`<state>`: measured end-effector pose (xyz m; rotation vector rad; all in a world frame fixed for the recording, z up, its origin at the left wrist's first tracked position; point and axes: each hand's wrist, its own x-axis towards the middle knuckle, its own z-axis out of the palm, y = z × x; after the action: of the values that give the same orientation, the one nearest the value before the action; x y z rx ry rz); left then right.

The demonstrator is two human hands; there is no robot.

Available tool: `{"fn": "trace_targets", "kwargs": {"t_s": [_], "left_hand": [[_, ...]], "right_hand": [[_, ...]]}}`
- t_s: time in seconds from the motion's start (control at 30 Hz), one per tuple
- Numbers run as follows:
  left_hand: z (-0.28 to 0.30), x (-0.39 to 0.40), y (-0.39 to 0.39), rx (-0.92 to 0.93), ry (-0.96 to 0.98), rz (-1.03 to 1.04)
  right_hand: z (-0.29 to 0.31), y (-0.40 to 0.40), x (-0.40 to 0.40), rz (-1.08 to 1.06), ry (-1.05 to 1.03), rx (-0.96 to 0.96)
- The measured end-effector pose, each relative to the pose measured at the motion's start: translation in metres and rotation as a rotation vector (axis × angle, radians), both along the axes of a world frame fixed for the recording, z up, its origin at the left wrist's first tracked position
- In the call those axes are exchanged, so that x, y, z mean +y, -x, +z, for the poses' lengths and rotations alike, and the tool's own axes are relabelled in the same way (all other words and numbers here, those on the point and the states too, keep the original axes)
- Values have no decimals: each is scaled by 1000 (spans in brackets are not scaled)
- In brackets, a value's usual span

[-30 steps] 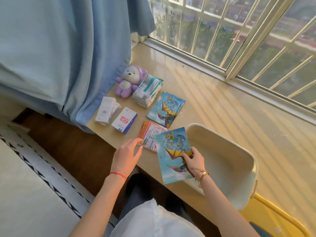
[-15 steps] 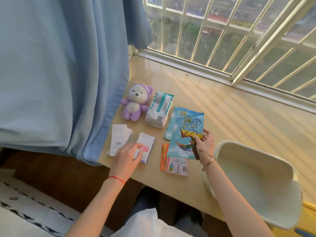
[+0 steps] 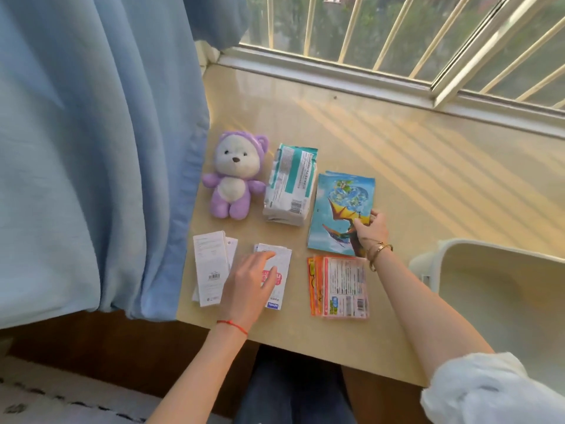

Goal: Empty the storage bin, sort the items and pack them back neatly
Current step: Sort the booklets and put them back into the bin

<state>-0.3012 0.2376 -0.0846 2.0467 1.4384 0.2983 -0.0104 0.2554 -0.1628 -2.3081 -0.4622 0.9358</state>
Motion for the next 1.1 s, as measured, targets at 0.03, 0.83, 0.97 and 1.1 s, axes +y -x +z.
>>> {"fn": "trace_targets", "kwargs": {"t_s": [0.03,0.83,0.97,1.1], "left_hand": [[-4,-2,-8,-21,13,0],[-96,-91,-143,188,403,569],[-103,-90,-148,149,425,610],[-103,-88,-151,169,445,644]], "right_hand": [[-5,-3,-2,16,22,-24],[-45,-10,8,127,412,-280],[-43,-11,10,113,410,-251],[-41,-6,10,145,402,-277]]}}
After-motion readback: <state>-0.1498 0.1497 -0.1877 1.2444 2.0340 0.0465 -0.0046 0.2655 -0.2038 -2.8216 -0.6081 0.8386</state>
